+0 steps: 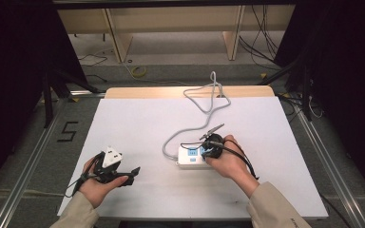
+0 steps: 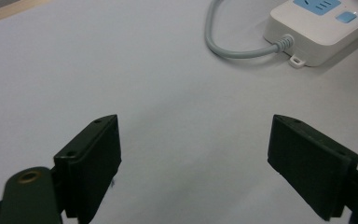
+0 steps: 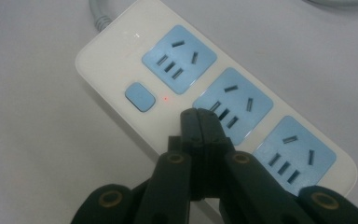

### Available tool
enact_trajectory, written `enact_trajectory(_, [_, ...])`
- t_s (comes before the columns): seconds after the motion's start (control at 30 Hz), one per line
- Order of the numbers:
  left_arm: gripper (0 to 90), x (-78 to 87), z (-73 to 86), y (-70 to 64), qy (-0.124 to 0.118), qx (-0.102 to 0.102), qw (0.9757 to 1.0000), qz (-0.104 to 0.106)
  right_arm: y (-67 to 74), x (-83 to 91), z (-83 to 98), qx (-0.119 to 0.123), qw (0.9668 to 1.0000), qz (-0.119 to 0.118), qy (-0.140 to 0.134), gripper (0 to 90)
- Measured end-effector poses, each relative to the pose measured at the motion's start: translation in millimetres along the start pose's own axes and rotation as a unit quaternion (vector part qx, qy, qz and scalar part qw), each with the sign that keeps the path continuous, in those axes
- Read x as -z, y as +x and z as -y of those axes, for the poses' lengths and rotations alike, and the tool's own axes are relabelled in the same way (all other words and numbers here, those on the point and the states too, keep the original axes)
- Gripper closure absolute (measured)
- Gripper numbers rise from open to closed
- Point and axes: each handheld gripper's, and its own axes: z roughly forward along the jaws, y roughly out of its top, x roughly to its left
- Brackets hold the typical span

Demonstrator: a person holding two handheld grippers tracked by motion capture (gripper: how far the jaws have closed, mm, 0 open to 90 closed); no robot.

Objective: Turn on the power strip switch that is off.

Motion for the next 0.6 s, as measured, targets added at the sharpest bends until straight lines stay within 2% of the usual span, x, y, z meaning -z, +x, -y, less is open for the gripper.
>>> enact_trajectory(0.6, [16.9, 0.1, 0.0, -0.1, 0.002, -0.002, 1.0000, 0.001, 1.3, 0.0, 0.3, 0.005, 1.0000, 0.001, 0.003, 90.0])
